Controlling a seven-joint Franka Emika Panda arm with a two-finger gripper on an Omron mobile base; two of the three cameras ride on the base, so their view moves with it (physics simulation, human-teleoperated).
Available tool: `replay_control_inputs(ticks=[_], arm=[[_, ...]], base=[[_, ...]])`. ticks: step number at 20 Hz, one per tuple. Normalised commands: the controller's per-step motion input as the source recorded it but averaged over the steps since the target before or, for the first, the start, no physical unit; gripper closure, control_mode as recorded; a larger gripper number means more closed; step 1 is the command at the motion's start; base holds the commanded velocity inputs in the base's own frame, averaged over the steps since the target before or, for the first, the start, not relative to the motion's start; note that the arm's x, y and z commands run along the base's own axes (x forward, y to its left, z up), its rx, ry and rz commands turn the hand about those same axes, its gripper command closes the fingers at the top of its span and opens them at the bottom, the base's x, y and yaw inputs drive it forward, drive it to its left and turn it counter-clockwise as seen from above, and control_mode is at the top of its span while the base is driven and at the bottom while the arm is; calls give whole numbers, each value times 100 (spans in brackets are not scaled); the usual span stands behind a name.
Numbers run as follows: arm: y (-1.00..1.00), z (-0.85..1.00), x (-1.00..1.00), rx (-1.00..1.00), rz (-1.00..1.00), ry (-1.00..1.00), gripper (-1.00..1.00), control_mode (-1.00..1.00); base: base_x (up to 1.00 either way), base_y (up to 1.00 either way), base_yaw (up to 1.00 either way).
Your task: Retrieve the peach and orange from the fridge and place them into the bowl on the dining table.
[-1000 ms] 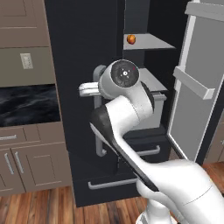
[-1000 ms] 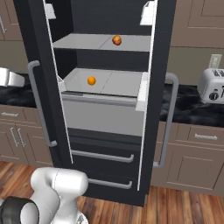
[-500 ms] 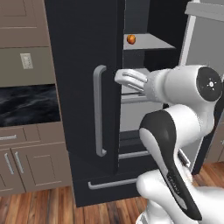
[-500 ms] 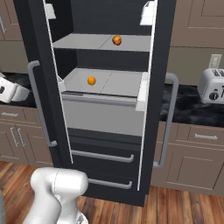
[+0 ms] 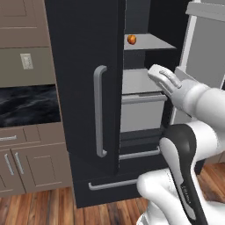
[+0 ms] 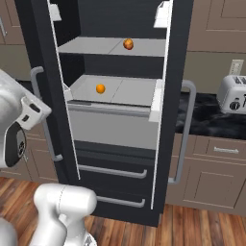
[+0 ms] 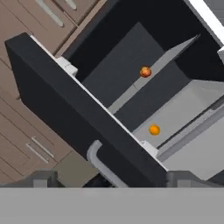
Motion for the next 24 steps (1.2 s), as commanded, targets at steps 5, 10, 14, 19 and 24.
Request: replay_control_inputs(ticks=[5, 10, 14, 19, 24], arm=[[-34, 51, 4, 38, -14, 18, -100, -100], [-24, 17, 21, 35, -5, 39, -100, -100], [-17, 0, 33, 35, 0, 45, -100, -100], [-3, -32, 37, 28, 0, 23, -100, -100], [0, -44, 27, 16, 0, 0, -100, -100]], base=[[0, 0, 0], [0, 0, 0], [0, 0, 0], [0, 0, 0], [0, 0, 0]])
